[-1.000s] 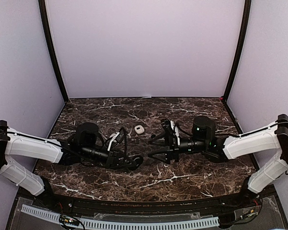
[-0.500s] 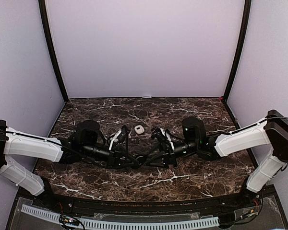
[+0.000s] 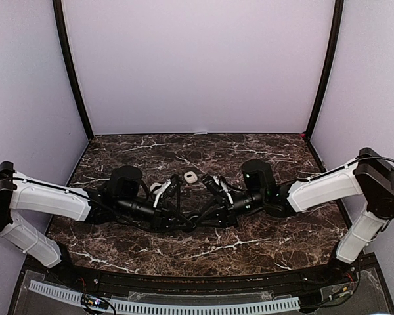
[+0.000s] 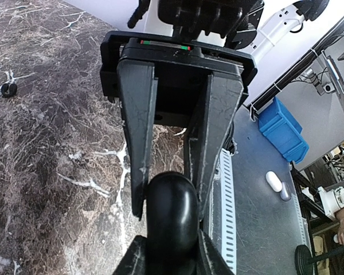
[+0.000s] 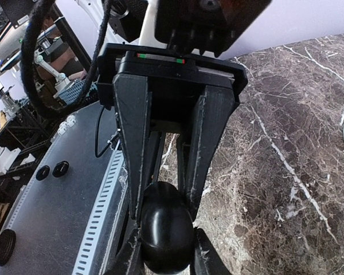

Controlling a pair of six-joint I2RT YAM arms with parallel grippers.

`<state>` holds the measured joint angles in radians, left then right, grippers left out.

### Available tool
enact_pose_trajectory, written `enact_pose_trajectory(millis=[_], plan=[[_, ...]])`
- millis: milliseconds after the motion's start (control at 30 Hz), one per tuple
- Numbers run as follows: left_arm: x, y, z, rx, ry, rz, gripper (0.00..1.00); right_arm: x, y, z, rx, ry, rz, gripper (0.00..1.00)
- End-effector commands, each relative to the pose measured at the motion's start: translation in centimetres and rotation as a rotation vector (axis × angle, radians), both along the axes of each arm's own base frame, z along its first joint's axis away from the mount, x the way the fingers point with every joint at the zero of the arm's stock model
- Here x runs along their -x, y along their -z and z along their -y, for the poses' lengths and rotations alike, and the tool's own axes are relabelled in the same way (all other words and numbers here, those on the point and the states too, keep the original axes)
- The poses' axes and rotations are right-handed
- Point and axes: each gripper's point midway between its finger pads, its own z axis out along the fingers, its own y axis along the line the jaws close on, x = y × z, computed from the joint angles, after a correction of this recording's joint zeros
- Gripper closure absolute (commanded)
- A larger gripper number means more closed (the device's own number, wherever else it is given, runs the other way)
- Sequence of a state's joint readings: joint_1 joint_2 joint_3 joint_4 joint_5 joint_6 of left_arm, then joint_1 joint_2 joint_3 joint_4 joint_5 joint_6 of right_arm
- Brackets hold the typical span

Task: Insert the wireless bluetooth earbuds into the charging case
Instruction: Pass from the left arm to the right, then open the charging case.

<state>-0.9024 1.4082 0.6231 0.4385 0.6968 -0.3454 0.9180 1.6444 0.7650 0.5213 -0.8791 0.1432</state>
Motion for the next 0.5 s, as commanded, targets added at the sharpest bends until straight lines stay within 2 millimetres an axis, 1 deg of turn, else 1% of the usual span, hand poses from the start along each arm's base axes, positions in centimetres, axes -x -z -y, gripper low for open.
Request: enact_pose_trajectory(millis=[0, 133, 200, 367, 467], plan=[[-0.37, -0.67, 0.59, 0.000, -0.004, 0.030, 0.78, 0.08, -0.43, -0.67, -0.009, -0.024, 0.018, 0.83], [-0.50, -0.26, 0.58, -0.010, -0.014, 0.023, 0.77, -0.05, 0.20, -0.51, 0.007, -0.016, 0.044, 0.91], [-0.56, -0.05, 0.62, -0.013, -0.019, 0.013, 0.75, -0.10, 0.31, -0.49, 0.003, -0.015, 0.055, 0.95], [-0.60, 0.29, 0.71, -0.013, -0.027, -0.014, 0.61, -0.18, 0.49, -0.42, -0.001, -0.007, 0.067, 1.00], [-0.73, 0.30, 0.62, -0.007, -0.041, -0.012, 0.55, -0.15, 0.28, -0.37, -0.007, -0.005, 0.070, 1.00]])
